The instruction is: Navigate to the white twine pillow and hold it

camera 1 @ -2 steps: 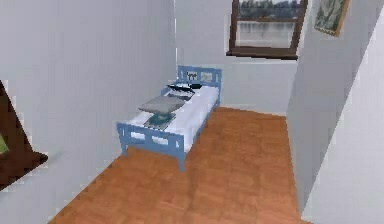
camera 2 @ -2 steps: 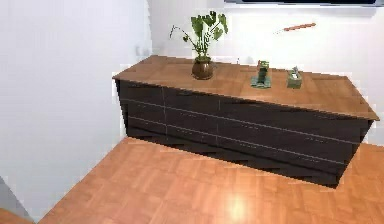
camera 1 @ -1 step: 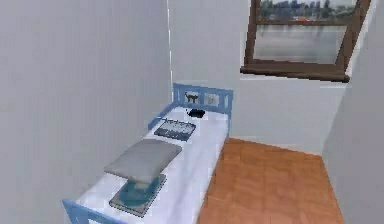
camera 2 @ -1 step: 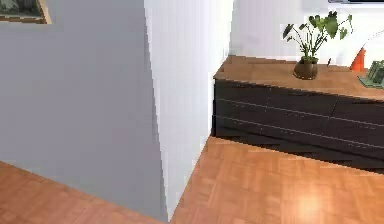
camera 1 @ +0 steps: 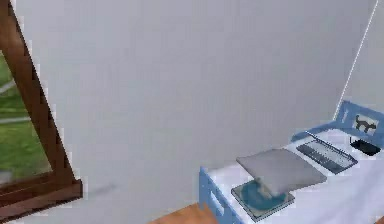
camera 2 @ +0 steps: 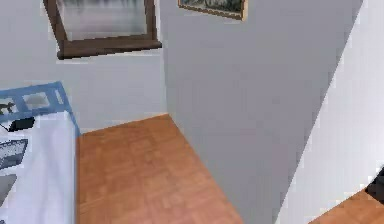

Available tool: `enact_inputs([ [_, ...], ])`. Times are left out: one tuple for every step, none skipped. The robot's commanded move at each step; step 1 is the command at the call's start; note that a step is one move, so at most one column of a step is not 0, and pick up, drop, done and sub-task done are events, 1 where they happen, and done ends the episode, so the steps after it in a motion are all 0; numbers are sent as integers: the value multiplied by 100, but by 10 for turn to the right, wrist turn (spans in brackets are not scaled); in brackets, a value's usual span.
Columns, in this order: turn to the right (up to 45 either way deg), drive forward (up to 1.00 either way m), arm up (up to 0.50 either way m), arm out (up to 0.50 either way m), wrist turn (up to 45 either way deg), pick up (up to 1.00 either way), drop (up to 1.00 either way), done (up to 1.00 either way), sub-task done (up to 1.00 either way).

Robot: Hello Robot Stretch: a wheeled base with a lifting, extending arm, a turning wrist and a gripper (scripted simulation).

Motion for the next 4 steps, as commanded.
enact_inputs([
  [-450, 0, 0, 0, 0, 0, 0, 0, 0],
  [-180, 0, 0, 0, 0, 0, 0, 0, 0],
  [450, 0, 0, 0, 0, 0, 0, 0, 0],
  [450, 0, 0, 0, 0, 0, 0, 0, 0],
])
